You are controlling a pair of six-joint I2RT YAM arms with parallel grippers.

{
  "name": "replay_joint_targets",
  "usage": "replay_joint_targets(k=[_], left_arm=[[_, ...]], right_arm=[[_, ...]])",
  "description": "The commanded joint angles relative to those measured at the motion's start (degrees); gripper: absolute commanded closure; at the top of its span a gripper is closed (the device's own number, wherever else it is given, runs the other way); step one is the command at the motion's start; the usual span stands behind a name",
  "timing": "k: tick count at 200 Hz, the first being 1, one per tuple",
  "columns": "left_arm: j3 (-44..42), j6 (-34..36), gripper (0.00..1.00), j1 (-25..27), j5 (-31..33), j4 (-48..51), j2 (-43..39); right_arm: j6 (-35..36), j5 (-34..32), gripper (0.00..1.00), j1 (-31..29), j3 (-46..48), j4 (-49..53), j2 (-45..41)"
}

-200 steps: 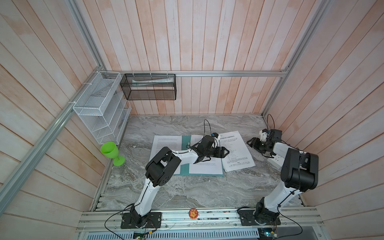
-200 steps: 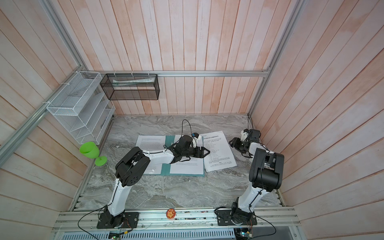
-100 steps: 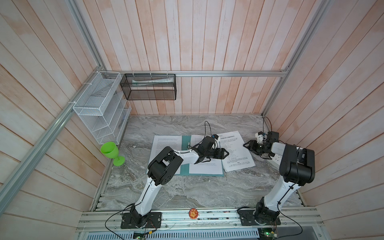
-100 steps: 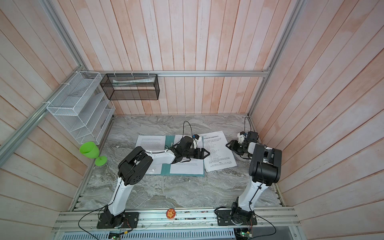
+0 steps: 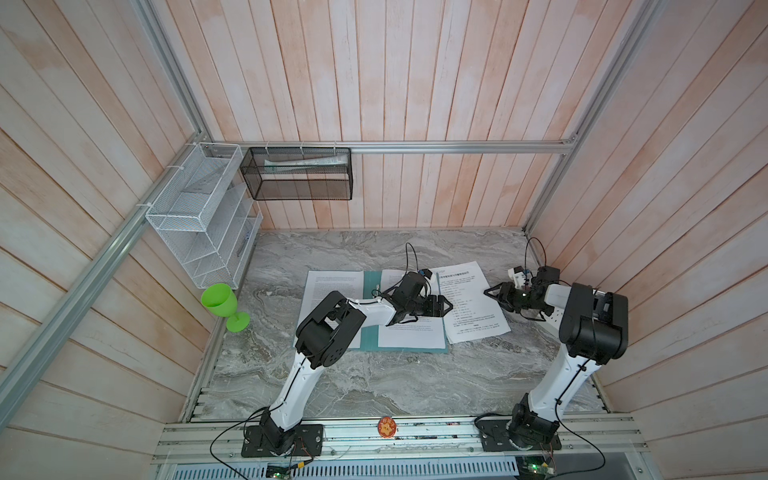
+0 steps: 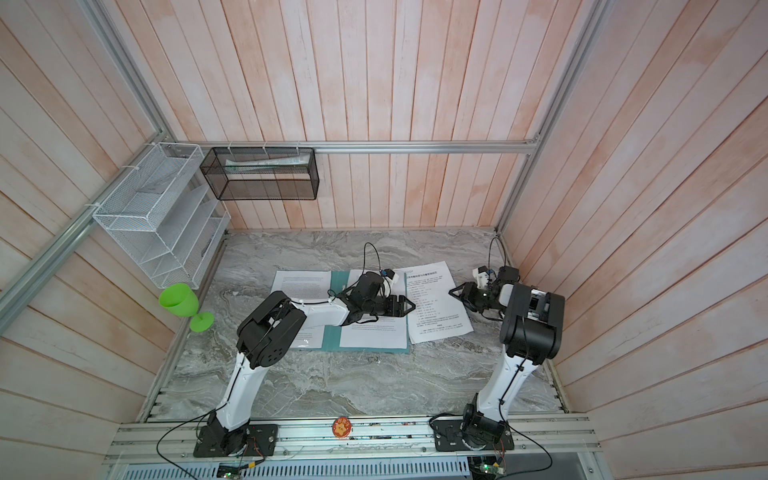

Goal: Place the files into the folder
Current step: 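Pinch the Chinese-text sheet's edge with the right gripper and lift it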

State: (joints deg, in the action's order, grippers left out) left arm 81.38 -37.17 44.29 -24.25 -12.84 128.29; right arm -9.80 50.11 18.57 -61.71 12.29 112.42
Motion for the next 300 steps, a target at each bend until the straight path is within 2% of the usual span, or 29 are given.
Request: replay_joint_targets(k=[1, 63, 104, 114, 117, 135, 185, 239, 278, 300], left_arm=[[0.4, -0.4, 0.20, -0.7, -0.5, 0.9, 1.4], [-1.4, -0.6, 0.21, -2.0, -0.6, -0.4, 0.9], [-2.1, -0.7, 0.21, -2.5, -0.9, -0.9, 0.1], [-2.5, -0.6, 0.21, -2.5, -1.4, -1.7, -0.2], [-2.7, -0.7, 0.21, -2.6, -1.5, -1.8, -0.3], [-3.1, -0.4, 0.21, -2.8, -1.6, -1.8, -1.1], [-4.2, 0.1, 0.21, -3.8, -1.0, -1.5, -5.0], [-4.1, 0.3, 0.21, -4.2, -0.7, -0.1, -10.8], [-7.1, -0.6, 0.21, -4.7, 0.0, -0.9, -18.5], [-9.8, -0.8, 0.21, -4.7, 1.1, -0.4, -23.6]], right_arm=[[2.0, 4.6, 0.54, 0.0, -1.3, 3.1, 1.4], [3.0, 5.2, 0.61, -1.2, -1.7, 4.3, 2.0], [1.9, 6.3, 0.79, -1.1, -1.1, 3.0, 1.5], [1.4, 6.7, 0.93, -1.0, -0.8, 2.2, 1.3], [1.0, 7.0, 1.00, -0.8, -0.6, 1.7, 1.2], [-1.0, 8.8, 1.00, 0.1, 0.7, -1.1, 0.3], [-12.5, 17.1, 1.00, 1.3, 5.9, -14.7, -5.8], [-24.9, 17.6, 1.00, 2.2, 10.1, -26.5, -13.9], [-41.4, 17.3, 1.00, 2.2, 16.7, -45.5, -19.6], [-51.5, 14.6, 1.00, 2.3, 21.2, -56.7, -23.9]])
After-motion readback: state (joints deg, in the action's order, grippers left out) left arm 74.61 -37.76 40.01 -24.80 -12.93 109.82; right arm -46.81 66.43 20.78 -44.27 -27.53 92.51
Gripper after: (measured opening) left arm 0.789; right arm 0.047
